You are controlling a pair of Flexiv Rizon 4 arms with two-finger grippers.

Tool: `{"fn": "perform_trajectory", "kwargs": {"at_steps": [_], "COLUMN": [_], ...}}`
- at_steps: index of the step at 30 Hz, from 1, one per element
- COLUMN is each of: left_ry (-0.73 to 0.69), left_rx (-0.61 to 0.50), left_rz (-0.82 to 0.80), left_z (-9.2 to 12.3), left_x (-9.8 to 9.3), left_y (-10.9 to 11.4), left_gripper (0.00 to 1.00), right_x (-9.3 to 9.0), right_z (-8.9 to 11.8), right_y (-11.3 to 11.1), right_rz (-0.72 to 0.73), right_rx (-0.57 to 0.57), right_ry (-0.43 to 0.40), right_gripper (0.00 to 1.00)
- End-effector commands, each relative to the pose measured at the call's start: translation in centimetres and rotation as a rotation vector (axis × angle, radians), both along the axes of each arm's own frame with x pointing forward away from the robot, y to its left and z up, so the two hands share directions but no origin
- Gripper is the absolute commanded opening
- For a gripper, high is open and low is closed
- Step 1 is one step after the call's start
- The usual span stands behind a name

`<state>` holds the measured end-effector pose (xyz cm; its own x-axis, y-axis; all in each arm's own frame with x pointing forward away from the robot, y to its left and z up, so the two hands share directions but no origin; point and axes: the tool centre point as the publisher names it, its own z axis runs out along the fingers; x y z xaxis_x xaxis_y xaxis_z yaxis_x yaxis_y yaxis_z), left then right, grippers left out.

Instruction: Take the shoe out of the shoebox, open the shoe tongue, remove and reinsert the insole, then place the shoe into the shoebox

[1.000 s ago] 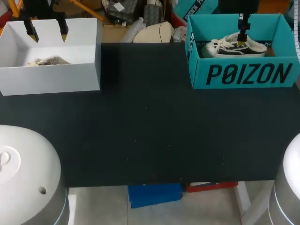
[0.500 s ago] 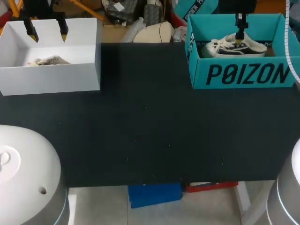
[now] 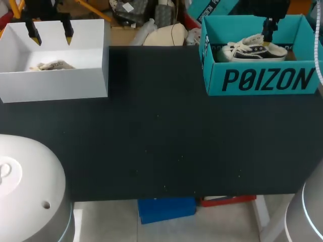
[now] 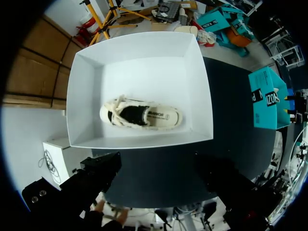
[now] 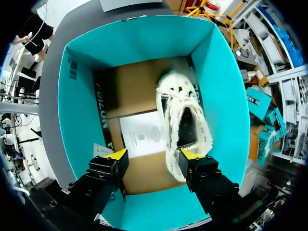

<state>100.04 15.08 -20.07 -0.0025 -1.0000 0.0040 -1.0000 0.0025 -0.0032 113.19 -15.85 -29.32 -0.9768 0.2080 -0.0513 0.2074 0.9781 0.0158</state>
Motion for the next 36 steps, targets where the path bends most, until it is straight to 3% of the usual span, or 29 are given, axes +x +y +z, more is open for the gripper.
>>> {"fn": "perform_trajectory", "kwargs": {"at_steps": [1, 2, 4, 6, 7, 8, 10, 12, 14, 17, 19, 20, 24, 36], "left_ry": [0.001, 0.001, 0.001, 0.001, 0.001, 0.001, 0.001, 0.001, 0.001, 0.001, 0.001, 0.001, 0.001, 0.001], "left_rx": [0.001, 0.001, 0.001, 0.001, 0.001, 0.001, 0.001, 0.001, 0.001, 0.001, 0.001, 0.001, 0.001, 0.001], "left_rz": [0.001, 0.001, 0.001, 0.001, 0.001, 0.001, 0.001, 0.001, 0.001, 0.001, 0.001, 0.001, 0.001, 0.001], "left_z": [0.0, 0.0, 0.0, 0.0, 0.0, 0.0, 0.0, 0.0, 0.0, 0.0, 0.0, 0.0, 0.0, 0.0], "left_x": [0.0, 0.0, 0.0, 0.0, 0.0, 0.0, 0.0, 0.0, 0.0, 0.0, 0.0, 0.0, 0.0, 0.0], "left_y": [0.0, 0.0, 0.0, 0.0, 0.0, 0.0, 0.0, 0.0, 0.0, 0.0, 0.0, 0.0, 0.0, 0.0], "left_gripper": [1.0, 1.0, 1.0, 1.0, 1.0, 1.0, 1.0, 1.0, 1.0, 1.0, 1.0, 1.0, 1.0, 1.0], "right_x": [1.9, 2.0, 2.2, 2.5, 2.5, 2.6, 2.6, 2.6, 2.5, 2.5, 2.6, 2.7, 2.8, 2.8], "right_z": [-2.1, -2.4, -2.9, -3.5, -3.8, -4.1, -4.6, -5.1, -5.7, -6.7, -7.0, -7.3, -8.2, -10.5], "right_y": [0.3, 0.4, 0.6, 0.5, 0.4, 0.4, 0.3, 0.3, 0.3, -0.1, -0.2, -0.3, -0.4, -0.1], "right_rz": [0.004, 0.004, 0.01, 0.008, 0.009, 0.005, 0.002, -0.004, -0.008, -0.008, -0.016, -0.017, -0.018, -0.018], "right_rx": [0.0, -0.001, 0.004, 0.008, 0.006, 0.005, 0.007, 0.01, 0.01, 0.01, 0.015, 0.016, 0.019, 0.026], "right_ry": [0.065, 0.065, 0.063, 0.062, 0.067, 0.07, 0.076, 0.084, 0.096, 0.108, 0.113, 0.115, 0.13, 0.168], "right_gripper": [0.84, 0.85, 0.75, 0.75, 0.64, 0.58, 0.65, 0.64, 0.75, 0.68, 0.6, 0.5, 0.43, 0.43]}}
